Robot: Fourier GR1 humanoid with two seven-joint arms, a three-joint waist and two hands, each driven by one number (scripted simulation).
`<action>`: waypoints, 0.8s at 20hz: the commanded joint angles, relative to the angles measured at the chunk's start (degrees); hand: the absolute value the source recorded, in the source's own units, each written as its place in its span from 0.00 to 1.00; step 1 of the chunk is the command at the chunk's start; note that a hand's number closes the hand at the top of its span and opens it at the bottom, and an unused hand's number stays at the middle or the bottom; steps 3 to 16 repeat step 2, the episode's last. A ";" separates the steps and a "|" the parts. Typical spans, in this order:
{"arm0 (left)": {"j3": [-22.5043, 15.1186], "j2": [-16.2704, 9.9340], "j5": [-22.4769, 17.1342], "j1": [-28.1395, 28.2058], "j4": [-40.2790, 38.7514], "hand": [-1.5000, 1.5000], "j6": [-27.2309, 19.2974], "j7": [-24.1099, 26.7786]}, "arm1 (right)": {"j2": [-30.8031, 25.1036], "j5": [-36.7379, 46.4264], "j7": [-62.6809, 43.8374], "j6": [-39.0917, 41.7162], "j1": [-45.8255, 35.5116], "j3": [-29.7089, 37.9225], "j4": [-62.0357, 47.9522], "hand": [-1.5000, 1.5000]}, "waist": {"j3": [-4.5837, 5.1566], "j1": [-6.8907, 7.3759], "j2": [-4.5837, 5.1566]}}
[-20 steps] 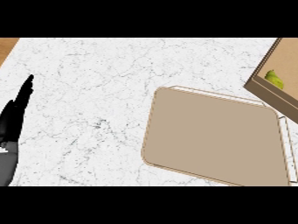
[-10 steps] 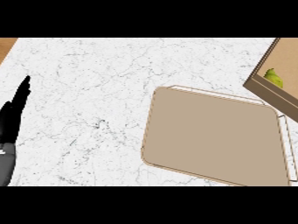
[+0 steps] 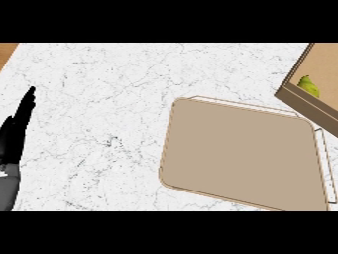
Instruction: Pick the pear from the tray and place it in the cardboard box
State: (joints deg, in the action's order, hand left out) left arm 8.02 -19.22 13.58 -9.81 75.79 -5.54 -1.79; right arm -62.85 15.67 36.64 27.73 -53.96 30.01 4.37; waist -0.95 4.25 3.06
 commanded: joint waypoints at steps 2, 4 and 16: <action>0.42 -0.02 -0.58 -0.11 0.26 0.50 0.23 -0.01 | -1.90 1.23 4.08 5.22 3.65 -1.27 1.36 0.00 | -0.19 -0.10 0.06; 0.42 -0.02 -0.58 -0.11 0.26 0.50 0.23 -0.01 | -1.90 1.23 4.08 5.22 3.65 -1.27 1.36 0.00 | -0.19 -0.10 0.06; 0.42 -0.02 -0.58 -0.11 0.26 0.50 0.23 -0.01 | -1.90 1.23 4.08 5.22 3.65 -1.27 1.36 0.00 | -0.19 -0.10 0.06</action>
